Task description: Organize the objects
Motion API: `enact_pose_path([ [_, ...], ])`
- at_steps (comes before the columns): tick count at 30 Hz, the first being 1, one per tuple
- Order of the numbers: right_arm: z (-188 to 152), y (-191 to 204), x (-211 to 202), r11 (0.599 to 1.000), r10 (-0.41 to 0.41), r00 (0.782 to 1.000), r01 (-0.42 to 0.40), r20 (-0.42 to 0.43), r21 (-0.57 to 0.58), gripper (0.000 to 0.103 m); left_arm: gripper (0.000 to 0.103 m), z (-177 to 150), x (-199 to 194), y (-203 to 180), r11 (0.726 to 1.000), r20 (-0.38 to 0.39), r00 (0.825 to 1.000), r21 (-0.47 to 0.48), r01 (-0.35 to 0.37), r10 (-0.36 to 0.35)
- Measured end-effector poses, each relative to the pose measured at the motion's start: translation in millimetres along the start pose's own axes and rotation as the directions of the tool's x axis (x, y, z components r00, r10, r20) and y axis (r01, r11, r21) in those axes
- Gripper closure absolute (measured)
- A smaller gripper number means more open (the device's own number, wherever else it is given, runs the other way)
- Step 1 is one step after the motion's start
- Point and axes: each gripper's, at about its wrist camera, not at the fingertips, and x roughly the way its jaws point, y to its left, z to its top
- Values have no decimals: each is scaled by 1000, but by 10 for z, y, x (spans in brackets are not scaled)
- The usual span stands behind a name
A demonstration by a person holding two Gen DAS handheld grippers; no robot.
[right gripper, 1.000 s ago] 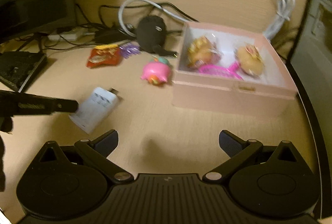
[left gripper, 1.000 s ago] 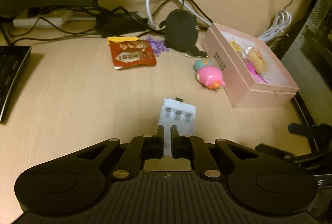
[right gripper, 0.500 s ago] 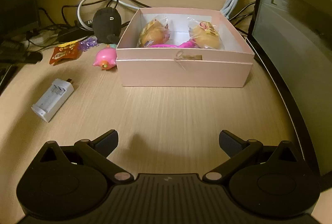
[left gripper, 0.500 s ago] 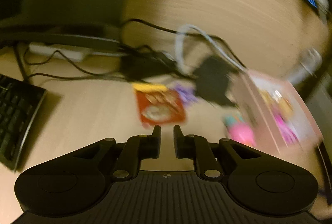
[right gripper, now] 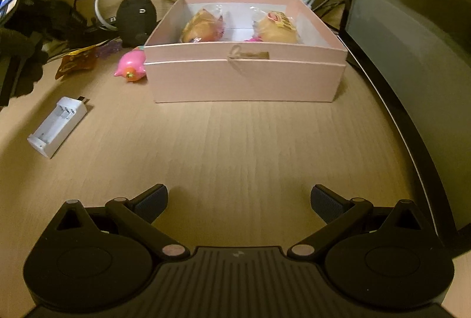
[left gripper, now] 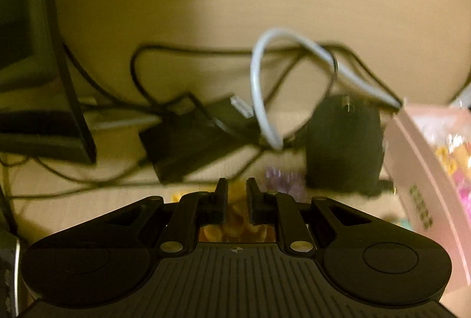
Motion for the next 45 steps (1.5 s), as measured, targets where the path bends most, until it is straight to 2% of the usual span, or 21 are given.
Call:
enact_pose_path([
  [4, -19, -17, -4, 1000, 7, 1000, -7, -7, 16, 0, 88, -244, -103, -14, 999, 3, 999, 38, 32, -32],
  [6, -18, -15, -6, 1000, 17, 1000, -17, -8, 18, 0, 88, -393, -179, 25, 998, -16, 998, 26, 58, -57],
  [18, -98, 207, -123, 997, 64, 998, -64, -2, -50, 0, 88, -1082, -870, 109, 996, 15, 996, 16, 85, -85],
  [21, -157, 243, -145, 996, 60, 998, -60, -1, -67, 0, 88, -1183, -975, 110, 995, 19, 995, 23, 99, -99],
  [24, -174, 227, -149, 997, 58, 998, -57, 11, -59, 0, 87, -1223, -1055, 164, 995, 21, 995, -12, 100, -100],
  [30, -220, 189, -151, 998, 55, 997, -53, 48, -37, 0, 87, -1314, -1390, 355, 994, 77, 994, -61, 89, -84],
  [36, -264, 199, -157, 998, 51, 994, -48, 97, -32, 0, 87, -1583, -1698, 544, 999, 19, 999, -43, 31, -31],
  [42, -264, 216, -149, 999, 48, 993, -45, 105, -29, 0, 87, -1868, -1788, 404, 999, -57, 998, 34, 20, -18],
  [45, -264, 214, -148, 999, 48, 993, -45, 106, -29, 0, 78, -1889, -1756, 334, 999, -62, 998, 45, 23, -20],
])
